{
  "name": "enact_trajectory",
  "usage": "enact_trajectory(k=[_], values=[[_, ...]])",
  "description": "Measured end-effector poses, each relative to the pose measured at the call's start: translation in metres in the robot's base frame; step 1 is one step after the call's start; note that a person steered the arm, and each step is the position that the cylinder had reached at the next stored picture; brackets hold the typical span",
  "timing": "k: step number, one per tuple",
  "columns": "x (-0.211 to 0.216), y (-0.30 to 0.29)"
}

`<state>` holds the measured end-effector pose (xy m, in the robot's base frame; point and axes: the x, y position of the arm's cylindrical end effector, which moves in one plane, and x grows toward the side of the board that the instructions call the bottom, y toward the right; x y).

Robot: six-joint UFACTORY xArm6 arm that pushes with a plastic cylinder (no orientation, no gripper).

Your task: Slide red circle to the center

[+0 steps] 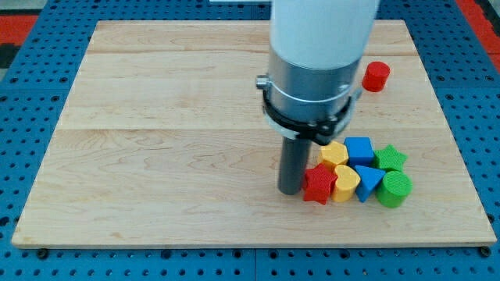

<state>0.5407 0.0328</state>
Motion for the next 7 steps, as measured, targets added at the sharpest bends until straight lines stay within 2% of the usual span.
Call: enact_trajectory(k=[1,2,3,5,6,7], values=[[-0.032,-0.041],[-0.075,-0.05],[-0.108,-0.011],[-0.122,0.172],[-0.151,0.223],[-0.206,0.225]])
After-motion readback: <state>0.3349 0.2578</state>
